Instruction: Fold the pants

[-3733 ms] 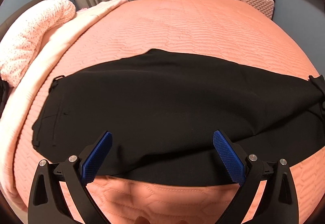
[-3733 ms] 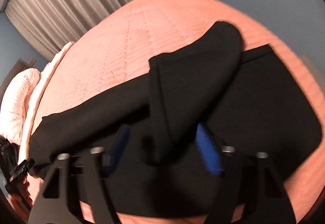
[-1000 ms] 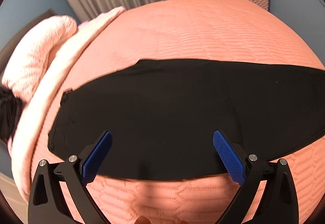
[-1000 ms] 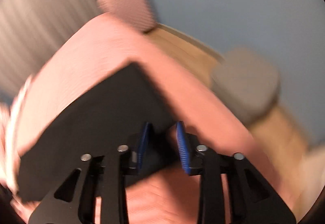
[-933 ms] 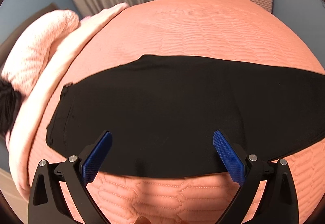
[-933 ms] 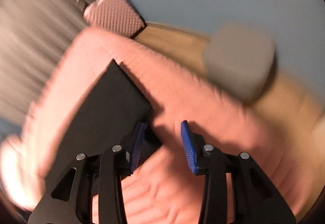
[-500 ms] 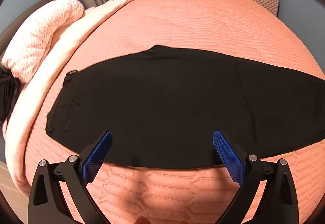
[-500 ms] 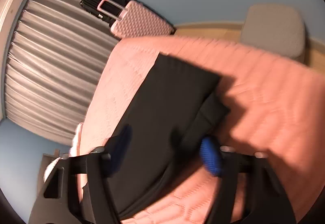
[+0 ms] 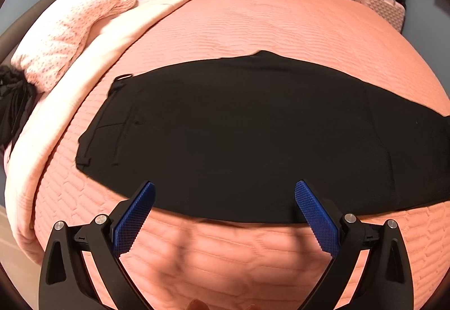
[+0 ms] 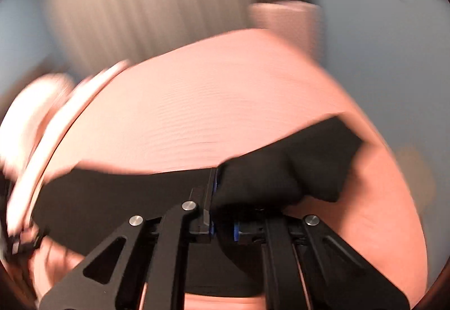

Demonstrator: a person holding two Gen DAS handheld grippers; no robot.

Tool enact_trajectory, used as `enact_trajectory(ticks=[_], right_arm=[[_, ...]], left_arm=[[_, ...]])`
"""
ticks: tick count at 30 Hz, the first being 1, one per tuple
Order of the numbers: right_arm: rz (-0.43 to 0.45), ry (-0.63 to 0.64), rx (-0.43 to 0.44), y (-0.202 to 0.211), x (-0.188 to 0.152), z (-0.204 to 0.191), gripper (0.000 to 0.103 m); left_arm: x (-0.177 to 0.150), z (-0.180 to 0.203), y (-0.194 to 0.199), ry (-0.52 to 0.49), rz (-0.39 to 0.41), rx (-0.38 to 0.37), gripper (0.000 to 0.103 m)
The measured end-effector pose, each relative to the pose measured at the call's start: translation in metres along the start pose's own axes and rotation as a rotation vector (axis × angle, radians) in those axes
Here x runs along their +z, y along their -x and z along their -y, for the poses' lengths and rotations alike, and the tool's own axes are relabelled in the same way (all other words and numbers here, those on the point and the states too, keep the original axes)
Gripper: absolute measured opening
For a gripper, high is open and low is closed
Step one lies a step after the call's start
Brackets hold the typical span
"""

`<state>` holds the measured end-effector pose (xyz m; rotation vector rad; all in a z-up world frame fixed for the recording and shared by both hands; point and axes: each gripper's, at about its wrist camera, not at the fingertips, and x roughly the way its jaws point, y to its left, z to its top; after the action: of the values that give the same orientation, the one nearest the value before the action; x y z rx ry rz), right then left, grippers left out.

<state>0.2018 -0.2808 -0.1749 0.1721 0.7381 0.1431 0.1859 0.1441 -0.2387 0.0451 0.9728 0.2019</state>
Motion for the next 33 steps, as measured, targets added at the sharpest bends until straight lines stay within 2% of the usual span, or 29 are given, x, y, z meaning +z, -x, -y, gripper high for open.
enact_trajectory(ticks=[1, 2, 4, 5, 7, 8, 9, 10, 11, 12, 15, 16, 17, 19, 22, 23, 25, 27, 28, 32, 33], right_arm=[[-0.030, 0.066, 0.083, -0.017, 0.003, -0.045, 0.007], [-0.048, 0.101, 0.126, -0.029, 0.003, -0.070, 0.007], [-0.095, 0.198, 0.184, -0.060, -0.006, -0.123, 0.007], [-0.145, 0.235, 0.197, -0.083, -0.014, -0.145, 0.007], [-0.237, 0.257, 0.184, -0.118, -0.037, -0.163, 0.007], [-0.320, 0.252, 0.198, -0.140, -0.051, -0.167, 0.007], [-0.355, 0.237, 0.202, -0.148, -0.060, -0.166, 0.011], [-0.321, 0.231, 0.203, -0.144, -0.064, -0.167, 0.012], [-0.311, 0.232, 0.204, -0.136, -0.065, -0.167, 0.025], [-0.304, 0.223, 0.184, -0.128, -0.062, -0.164, 0.047], [-0.203, 0.124, 0.207, -0.080, -0.054, -0.151, 0.068], [-0.184, 0.093, 0.206, -0.070, -0.047, -0.149, 0.072], [-0.163, 0.069, 0.229, -0.060, -0.037, -0.154, 0.074], [-0.133, 0.105, 0.240, -0.052, -0.027, -0.183, 0.083], [-0.104, 0.336, 0.268, -0.063, -0.024, -0.277, 0.084], [-0.104, 0.373, 0.273, -0.069, -0.026, -0.297, 0.084], [-0.086, 0.492, 0.249, -0.084, -0.038, -0.355, 0.084], [-0.056, 0.603, 0.257, -0.087, -0.052, -0.395, 0.083], [-0.033, 0.701, 0.249, -0.093, -0.062, -0.426, 0.083], [0.040, 0.947, 0.197, -0.111, -0.096, -0.494, 0.083], [0.052, 0.972, 0.192, -0.116, -0.101, -0.507, 0.083]], left_arm=[[-0.001, -0.007, 0.000, 0.013, -0.003, 0.007, 0.098], [-0.001, -0.018, 0.000, 0.035, -0.003, 0.002, 0.098], [-0.002, -0.038, 0.001, 0.073, -0.003, -0.005, 0.098], [-0.003, -0.049, 0.001, 0.083, 0.001, -0.006, 0.098], [-0.005, -0.068, 0.000, 0.081, 0.001, 0.020, 0.098], [-0.006, -0.079, -0.003, 0.081, -0.001, 0.027, 0.098], [-0.006, -0.089, -0.005, 0.078, -0.003, 0.028, 0.098], [-0.007, -0.097, -0.007, 0.080, 0.001, 0.031, 0.098], [-0.007, -0.108, -0.010, 0.082, 0.000, 0.035, 0.098], [-0.007, -0.118, -0.014, 0.086, -0.005, 0.039, 0.098], [-0.012, -0.146, -0.024, 0.132, -0.003, 0.047, 0.098], [-0.014, -0.154, -0.026, 0.149, -0.006, 0.045, 0.098], [-0.019, -0.165, -0.030, 0.177, -0.015, 0.058, 0.098], [-0.026, -0.176, -0.031, 0.200, -0.012, 0.067, 0.098], [-0.036, -0.195, -0.036, 0.251, -0.033, 0.079, 0.098], [-0.039, -0.200, -0.037, 0.277, -0.040, 0.074, 0.098], [-0.042, -0.211, -0.039, 0.303, -0.035, 0.069, 0.098], [-0.044, -0.219, -0.040, 0.303, -0.019, 0.077, 0.098], [-0.044, -0.223, -0.042, 0.299, -0.021, 0.088, 0.098], [-0.054, -0.245, -0.044, 0.298, -0.032, 0.136, 0.098], [-0.058, -0.250, -0.043, 0.299, -0.035, 0.149, 0.098]])
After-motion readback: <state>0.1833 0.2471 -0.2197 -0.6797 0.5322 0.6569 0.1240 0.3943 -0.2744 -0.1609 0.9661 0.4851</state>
